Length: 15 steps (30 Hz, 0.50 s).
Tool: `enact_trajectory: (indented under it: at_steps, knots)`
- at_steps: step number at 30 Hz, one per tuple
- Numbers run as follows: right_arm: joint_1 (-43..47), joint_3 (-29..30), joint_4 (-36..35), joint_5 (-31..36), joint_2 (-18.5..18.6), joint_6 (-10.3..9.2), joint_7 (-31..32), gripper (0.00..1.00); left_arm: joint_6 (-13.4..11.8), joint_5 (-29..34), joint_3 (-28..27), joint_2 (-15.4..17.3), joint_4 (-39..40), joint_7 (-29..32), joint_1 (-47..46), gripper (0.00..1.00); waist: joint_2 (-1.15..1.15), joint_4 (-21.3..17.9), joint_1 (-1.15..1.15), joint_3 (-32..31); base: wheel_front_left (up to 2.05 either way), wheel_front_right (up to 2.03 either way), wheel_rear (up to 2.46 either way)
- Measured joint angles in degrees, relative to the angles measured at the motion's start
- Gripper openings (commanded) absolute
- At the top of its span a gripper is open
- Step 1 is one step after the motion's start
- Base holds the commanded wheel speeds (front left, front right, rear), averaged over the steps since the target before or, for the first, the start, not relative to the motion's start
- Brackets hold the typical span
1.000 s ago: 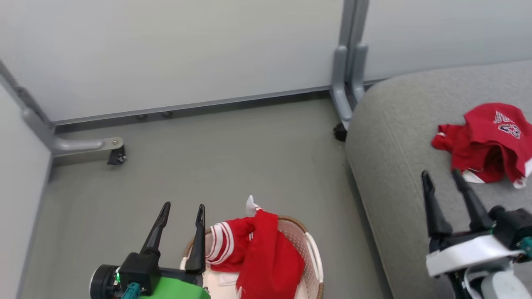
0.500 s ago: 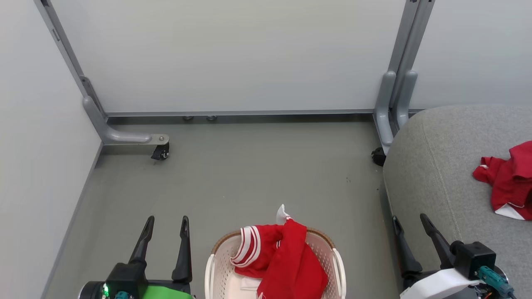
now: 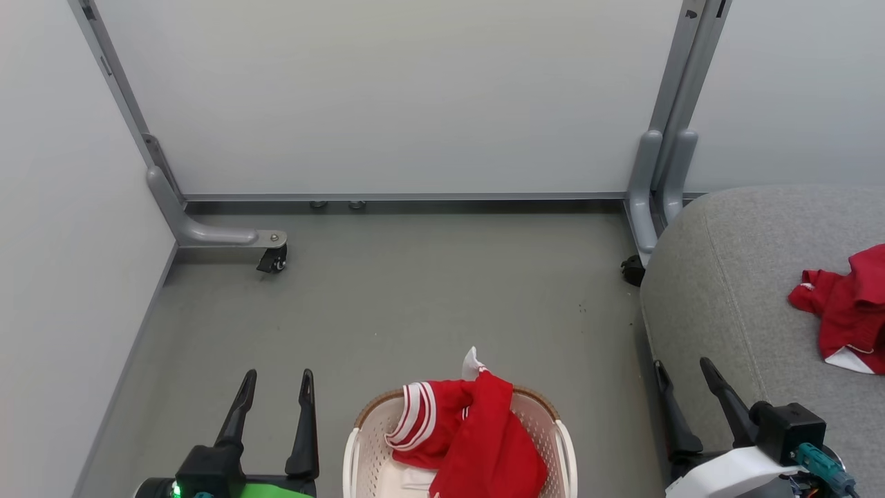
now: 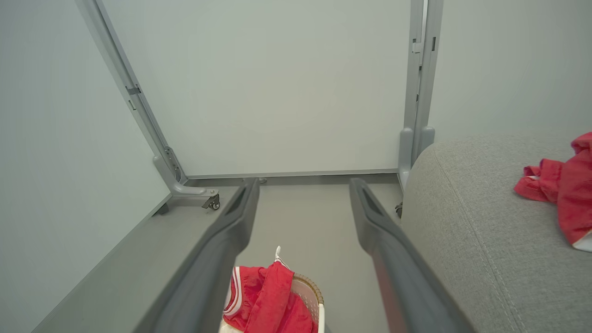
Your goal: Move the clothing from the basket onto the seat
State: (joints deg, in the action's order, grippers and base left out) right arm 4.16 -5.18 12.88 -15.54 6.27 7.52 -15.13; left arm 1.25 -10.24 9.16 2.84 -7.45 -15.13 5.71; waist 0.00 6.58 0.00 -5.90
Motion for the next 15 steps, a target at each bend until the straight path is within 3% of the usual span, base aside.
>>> enact_trajectory:
  at_steps: [15]
  knots:
    - [-0.1, 0.8, -0.7, 0.0, -0.2, 0.0, 0.0, 1.0, -0.3, -0.7, 0.0, 0.0, -0.2, 0.0, -0.1, 1.0, 0.0, 0.0, 0.0, 0.3, 0.0, 0.0, 0.0]
